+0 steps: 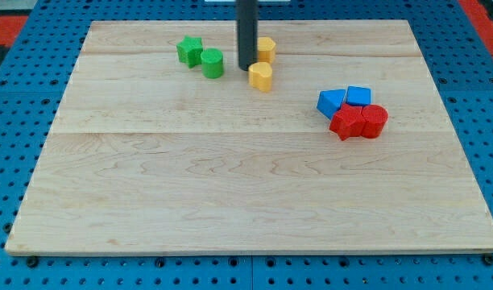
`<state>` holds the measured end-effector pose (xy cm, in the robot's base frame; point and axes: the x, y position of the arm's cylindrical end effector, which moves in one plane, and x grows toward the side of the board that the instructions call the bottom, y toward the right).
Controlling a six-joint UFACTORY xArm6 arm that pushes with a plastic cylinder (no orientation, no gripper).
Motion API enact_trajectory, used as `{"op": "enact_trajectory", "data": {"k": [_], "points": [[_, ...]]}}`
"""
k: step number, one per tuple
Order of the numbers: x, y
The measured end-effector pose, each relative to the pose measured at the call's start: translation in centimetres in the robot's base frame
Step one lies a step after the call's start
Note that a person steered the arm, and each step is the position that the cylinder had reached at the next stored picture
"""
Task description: Separate the blue blocks
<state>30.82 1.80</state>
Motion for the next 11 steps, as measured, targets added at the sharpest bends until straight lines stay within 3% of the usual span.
{"op": "enact_trajectory", "data": {"k": [1, 2, 3, 4, 6, 8, 9, 10, 11], "points": [[2.0, 1.6], [0.9, 3.8], [2.0, 10.3], [5.3, 13.2], [6.8, 13.2], [8.6, 9.5], [8.3, 8.0], [4.6, 9.8], [-0.2, 7.5]]}}
